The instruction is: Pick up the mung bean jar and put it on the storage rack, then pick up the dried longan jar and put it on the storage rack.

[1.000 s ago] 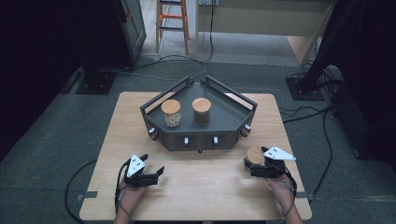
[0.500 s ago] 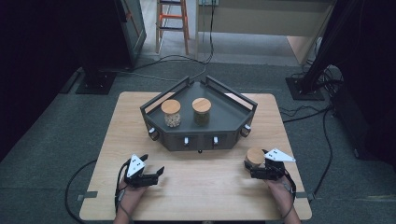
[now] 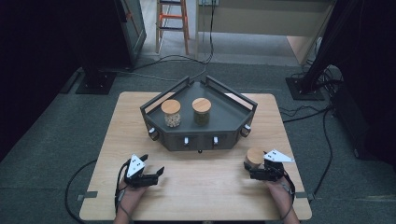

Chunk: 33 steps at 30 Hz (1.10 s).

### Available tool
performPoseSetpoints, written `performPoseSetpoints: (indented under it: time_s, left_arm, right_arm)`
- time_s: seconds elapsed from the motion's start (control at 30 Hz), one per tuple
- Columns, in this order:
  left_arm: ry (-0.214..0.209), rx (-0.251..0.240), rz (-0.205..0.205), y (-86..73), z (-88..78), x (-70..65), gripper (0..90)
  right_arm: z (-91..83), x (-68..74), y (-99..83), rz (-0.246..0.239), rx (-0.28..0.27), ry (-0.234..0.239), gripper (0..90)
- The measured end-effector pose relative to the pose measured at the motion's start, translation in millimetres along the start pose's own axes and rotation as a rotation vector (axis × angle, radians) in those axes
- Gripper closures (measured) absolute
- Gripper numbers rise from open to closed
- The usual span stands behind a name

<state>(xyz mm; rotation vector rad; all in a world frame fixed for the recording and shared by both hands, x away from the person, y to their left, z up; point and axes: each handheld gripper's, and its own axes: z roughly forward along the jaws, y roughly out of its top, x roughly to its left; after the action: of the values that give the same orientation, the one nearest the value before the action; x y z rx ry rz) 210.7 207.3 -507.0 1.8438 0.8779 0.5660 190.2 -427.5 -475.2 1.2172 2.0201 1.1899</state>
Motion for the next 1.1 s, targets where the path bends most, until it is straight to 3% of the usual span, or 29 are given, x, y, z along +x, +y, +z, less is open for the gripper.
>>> performPoseSetpoints:
  time_s: [0.5, 0.8, 0.93, 1.1]
  left_arm:
    - [-0.001, 0.003, -0.006, 0.5, 0.8, 0.5, 11.5]
    - [-0.001, 0.001, -0.008, 0.3, 0.7, 0.6, 11.5]
    - [-0.001, 0.001, -0.008, 0.2, 0.7, 0.8, 11.5]
    - [-0.001, 0.000, -0.009, 0.0, 0.7, 0.7, 11.5]
  right_arm:
    - [4.9, -3.0, -0.7, 0.045, 0.021, 0.000, 7.0]
    - [10.7, 0.9, 2.6, 0.024, 0.054, -0.009, 1.8]
    - [12.3, 5.1, 2.8, 0.032, 0.059, -0.032, 9.0]
    - [10.0, 5.8, -2.2, 0.056, 0.027, -0.041, 22.3]
